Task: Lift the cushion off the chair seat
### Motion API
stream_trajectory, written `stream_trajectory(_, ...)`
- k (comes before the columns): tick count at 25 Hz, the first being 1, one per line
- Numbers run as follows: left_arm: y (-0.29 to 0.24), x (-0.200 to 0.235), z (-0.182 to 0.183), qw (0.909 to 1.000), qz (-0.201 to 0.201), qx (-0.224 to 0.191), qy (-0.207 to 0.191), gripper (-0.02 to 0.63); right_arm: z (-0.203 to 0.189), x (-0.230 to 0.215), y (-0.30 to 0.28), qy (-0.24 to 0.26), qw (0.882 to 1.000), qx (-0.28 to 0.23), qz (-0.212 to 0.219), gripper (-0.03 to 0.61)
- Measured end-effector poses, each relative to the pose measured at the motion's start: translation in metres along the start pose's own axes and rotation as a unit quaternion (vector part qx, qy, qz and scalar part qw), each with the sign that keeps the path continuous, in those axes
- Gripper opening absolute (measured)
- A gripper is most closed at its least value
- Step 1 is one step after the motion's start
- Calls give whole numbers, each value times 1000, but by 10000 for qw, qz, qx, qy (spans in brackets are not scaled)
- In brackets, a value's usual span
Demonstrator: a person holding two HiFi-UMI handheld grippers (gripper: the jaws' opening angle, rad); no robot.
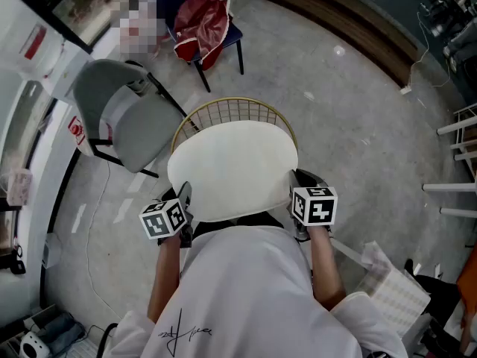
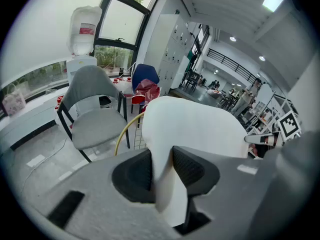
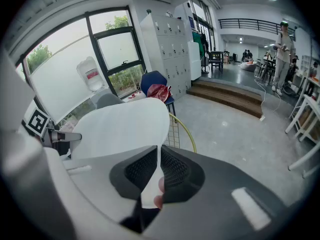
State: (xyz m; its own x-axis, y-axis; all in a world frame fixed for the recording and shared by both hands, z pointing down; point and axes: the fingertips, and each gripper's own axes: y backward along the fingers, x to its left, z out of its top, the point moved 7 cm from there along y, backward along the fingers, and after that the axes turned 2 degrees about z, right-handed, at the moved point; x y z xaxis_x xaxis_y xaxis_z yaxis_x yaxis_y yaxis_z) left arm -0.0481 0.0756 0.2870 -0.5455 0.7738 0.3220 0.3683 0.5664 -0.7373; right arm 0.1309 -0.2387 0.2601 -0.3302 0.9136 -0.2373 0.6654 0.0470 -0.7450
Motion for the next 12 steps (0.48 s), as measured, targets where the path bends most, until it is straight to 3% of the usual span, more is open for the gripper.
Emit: stream_trajectory(12,4,-2,-3,10000,12,-16,21,109,0,0,0,13,10000,7,69,26)
